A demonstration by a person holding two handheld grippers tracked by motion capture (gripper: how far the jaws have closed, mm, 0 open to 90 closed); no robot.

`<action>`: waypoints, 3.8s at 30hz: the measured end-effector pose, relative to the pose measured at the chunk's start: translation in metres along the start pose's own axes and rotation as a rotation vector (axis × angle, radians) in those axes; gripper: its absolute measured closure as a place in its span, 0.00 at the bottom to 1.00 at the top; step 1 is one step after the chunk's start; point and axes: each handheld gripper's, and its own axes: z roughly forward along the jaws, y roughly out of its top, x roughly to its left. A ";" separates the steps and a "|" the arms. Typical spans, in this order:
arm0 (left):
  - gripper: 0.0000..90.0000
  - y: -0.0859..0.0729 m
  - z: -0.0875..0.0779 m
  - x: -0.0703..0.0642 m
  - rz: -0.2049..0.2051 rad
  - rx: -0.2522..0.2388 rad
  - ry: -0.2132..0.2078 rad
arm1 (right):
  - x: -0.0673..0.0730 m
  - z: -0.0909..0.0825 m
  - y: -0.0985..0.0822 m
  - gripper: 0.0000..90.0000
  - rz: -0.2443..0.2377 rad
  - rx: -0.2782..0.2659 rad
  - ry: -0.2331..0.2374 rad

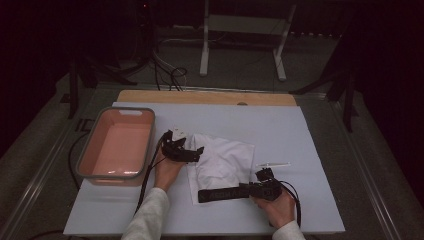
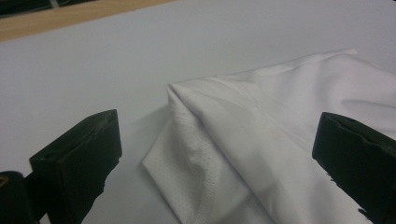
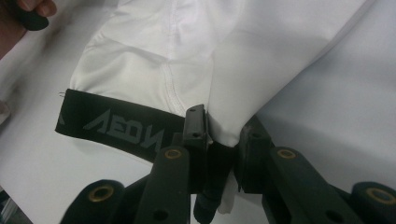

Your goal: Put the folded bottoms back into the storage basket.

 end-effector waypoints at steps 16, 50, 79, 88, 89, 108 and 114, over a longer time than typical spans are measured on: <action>0.06 -0.004 0.024 0.003 -0.094 0.136 -0.028 | 0.001 0.001 0.000 0.85 0.000 0.001 -0.002; 0.91 0.016 0.020 -0.007 -0.167 0.135 -0.191 | 0.010 0.001 0.001 0.85 -0.008 -0.017 0.017; 0.91 0.048 -0.012 -0.006 -0.146 0.083 -0.195 | 0.026 -0.007 0.013 0.85 -0.054 -0.071 0.039; 0.91 0.055 -0.020 -0.002 -0.155 0.067 -0.196 | 0.031 -0.011 0.021 0.85 -0.064 -0.087 0.059; 0.91 0.056 -0.021 -0.002 -0.153 0.067 -0.195 | 0.031 -0.011 0.021 0.85 -0.063 -0.088 0.059; 0.91 0.070 -0.036 0.004 -0.174 0.043 -0.185 | 0.043 -0.014 0.040 0.86 -0.075 -0.100 0.102; 0.91 0.074 -0.040 0.008 -0.181 0.035 -0.185 | 0.048 -0.014 0.047 0.85 -0.086 -0.103 0.107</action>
